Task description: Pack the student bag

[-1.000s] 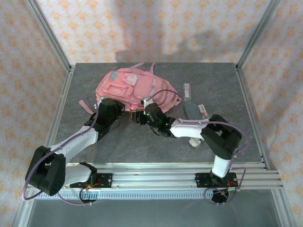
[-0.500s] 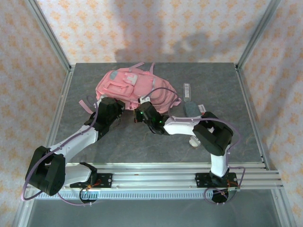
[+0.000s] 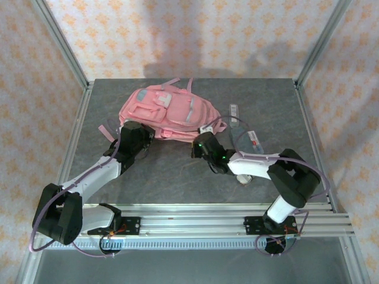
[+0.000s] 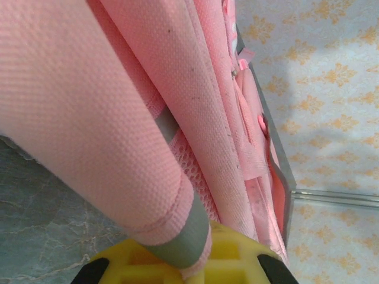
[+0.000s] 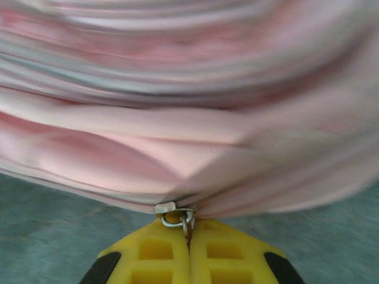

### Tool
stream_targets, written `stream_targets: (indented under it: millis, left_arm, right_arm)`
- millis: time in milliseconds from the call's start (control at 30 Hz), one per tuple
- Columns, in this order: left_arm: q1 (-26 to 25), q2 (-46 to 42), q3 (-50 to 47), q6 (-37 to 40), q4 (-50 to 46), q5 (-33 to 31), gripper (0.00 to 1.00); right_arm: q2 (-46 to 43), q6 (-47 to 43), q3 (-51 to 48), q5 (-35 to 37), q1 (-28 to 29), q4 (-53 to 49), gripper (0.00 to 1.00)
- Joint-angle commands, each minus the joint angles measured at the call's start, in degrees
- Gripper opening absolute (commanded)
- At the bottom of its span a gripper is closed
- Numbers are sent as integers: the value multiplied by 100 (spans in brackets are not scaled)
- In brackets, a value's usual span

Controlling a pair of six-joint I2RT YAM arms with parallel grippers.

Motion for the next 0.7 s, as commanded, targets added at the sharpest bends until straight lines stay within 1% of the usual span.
stream_targets:
  millis: [0,67,167,267,333,400,433,467,500,533,567,600,667]
  left_arm:
    - [221,-165,121,427,204,-227,0]
    - [269,-68,183,625,106,-187,0]
    - [321,178,450,1090,-112,-154,0]
    - [388,530,841,1553,-400,-164,0]
    - [482,798,1161,1854,-589,-180,0]
    - [571,1036,1510,2116,-861,-334,0]
    - [624,1138,1663,2258,-955,-414,6]
    - [659,1207,1764,2348,-1020,-467,20]
    - [683,1252,1851,2455,-1068,-536,36]
    - [682,1266,1904,2509,-1161,-594,50]
    - [682,1250,1891,2531,-1210,-569,59]
    - [682,1187,1817,2524,-1198,-462,65]
    - [671,984,1509,2382,-1110,-158,68]
  right_arm:
    - [-292,-55,-384,332,-346,-553,0]
    - [-385,-202,-436,168,-358,-554,0]
    - [-377,-374,-364,-480,-276,-537,0]
    - [-208,-511,-177,-852,-11,-580,0]
    - [-47,-548,-11,-1235,160,-550,0]
    - [136,-559,173,-1568,324,-511,0]
    - [243,-542,266,-1684,409,-486,0]
    - [338,-520,358,-1800,470,-448,0]
    - [448,-468,446,-1952,528,-382,0]
    - [558,-387,520,-2085,570,-296,0]
    - [642,-324,561,-2193,589,-202,0]
    - [745,-242,613,-2284,587,-107,0]
    - [915,-151,706,-2332,599,-31,0]
